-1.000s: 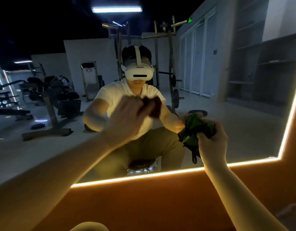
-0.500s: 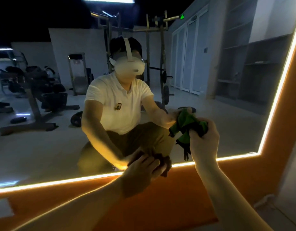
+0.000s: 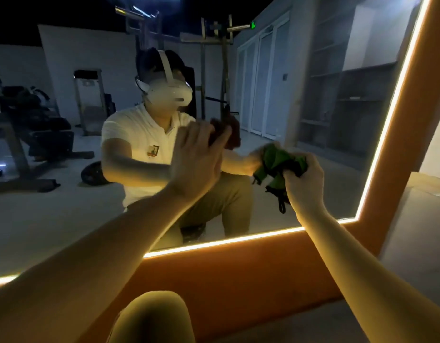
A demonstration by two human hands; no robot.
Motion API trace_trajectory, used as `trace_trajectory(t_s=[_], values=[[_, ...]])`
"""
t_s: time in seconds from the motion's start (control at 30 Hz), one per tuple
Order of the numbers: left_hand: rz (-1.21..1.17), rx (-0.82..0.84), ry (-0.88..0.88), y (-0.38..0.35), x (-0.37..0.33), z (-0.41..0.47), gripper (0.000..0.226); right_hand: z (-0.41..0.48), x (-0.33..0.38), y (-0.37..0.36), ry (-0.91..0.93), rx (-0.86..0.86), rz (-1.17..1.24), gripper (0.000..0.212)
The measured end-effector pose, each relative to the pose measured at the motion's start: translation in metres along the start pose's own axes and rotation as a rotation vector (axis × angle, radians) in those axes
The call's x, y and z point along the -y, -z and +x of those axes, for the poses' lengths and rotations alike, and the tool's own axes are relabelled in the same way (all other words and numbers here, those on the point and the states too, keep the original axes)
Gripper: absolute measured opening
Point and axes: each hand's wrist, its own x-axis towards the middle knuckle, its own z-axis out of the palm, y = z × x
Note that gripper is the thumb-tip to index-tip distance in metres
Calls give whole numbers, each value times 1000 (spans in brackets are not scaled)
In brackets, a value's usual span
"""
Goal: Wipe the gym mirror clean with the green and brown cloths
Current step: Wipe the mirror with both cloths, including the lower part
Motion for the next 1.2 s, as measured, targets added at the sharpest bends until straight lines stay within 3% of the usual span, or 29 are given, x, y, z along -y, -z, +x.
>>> trace_trajectory(t_s=[0.1,0.17,0.3,0.43,0.53,0.63,0.73,0.83,0.93,1.0,1.1,1.2], values=[[-65,107,-104,-32,-41,-33,55,6,1,12,216,-7,-99,27],[-76,196,-243,-53,-67,-66,62,-3,-23,28,241,-29,-136,26],[-28,439,-515,-78,-108,-139,53,-14,-83,64,-6,44,-169,29],[26,402,-609,-78,-102,-124,44,11,-81,81,-118,-83,25,32],[46,257,-493,-62,-75,-61,65,26,-70,72,-35,-110,49,32],[41,8,-225,-42,-55,18,49,27,-79,61,-26,-75,38,32],[59,-109,-77,-39,-60,53,38,28,-90,60,-108,-76,113,32],[-31,-4,-92,-65,-95,19,44,34,-98,64,-135,-59,174,35],[2,256,-375,-92,-132,-57,61,43,-105,71,-87,-23,158,36],[31,375,-448,-99,-153,-108,58,48,-109,76,-41,-1,128,37],[38,398,-499,-100,-161,-129,45,52,-118,83,26,50,82,37],[78,404,-586,-88,-139,-89,57,57,-125,94,73,75,51,35]])
